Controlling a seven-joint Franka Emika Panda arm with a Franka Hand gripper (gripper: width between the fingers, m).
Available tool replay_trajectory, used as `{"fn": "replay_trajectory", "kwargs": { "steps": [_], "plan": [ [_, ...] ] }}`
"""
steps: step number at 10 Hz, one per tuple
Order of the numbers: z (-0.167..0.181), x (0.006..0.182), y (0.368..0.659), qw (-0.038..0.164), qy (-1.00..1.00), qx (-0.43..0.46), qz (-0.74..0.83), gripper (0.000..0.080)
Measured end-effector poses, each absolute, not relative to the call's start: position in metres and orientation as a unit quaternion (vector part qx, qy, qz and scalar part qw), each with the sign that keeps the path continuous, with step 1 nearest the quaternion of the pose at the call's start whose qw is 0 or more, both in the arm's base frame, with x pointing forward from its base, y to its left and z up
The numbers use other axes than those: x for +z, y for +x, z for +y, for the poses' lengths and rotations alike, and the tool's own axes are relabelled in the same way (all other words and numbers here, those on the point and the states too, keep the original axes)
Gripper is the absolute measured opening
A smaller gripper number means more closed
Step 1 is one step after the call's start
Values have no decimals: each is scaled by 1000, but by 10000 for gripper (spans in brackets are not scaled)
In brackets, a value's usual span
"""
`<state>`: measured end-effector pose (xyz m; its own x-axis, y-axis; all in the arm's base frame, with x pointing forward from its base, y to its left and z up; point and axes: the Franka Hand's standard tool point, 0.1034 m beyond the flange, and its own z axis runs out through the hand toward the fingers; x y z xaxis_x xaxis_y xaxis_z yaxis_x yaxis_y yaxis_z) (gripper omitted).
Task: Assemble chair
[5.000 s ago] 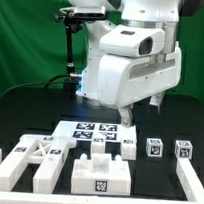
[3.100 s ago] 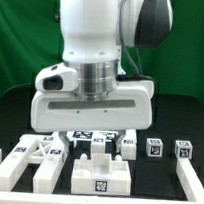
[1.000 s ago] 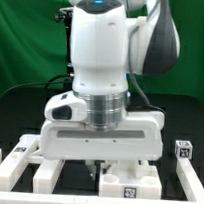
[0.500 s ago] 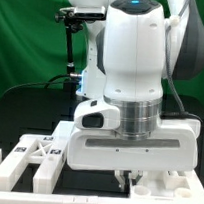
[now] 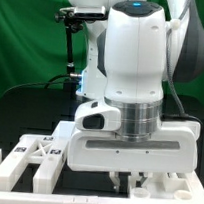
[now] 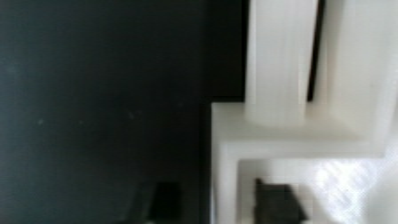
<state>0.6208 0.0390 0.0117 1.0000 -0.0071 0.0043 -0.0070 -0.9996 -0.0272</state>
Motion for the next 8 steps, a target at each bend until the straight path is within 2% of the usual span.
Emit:
{"fn": "replay_trajectory", "kwargs": {
  "steps": [1,2,3,4,5,8],
  "plan": [
    [39,12,621,14,-1000,-2,4,216],
    [39,12,621,14,-1000,-2,4,416],
    [39,12,621,14,-1000,-2,4,551],
    [39,12,621,14,-1000,-2,4,551],
    [39,12,621,14,-1000,-2,4,632],
    [39,12,621,14,-1000,-2,4,649]
  ]
}}
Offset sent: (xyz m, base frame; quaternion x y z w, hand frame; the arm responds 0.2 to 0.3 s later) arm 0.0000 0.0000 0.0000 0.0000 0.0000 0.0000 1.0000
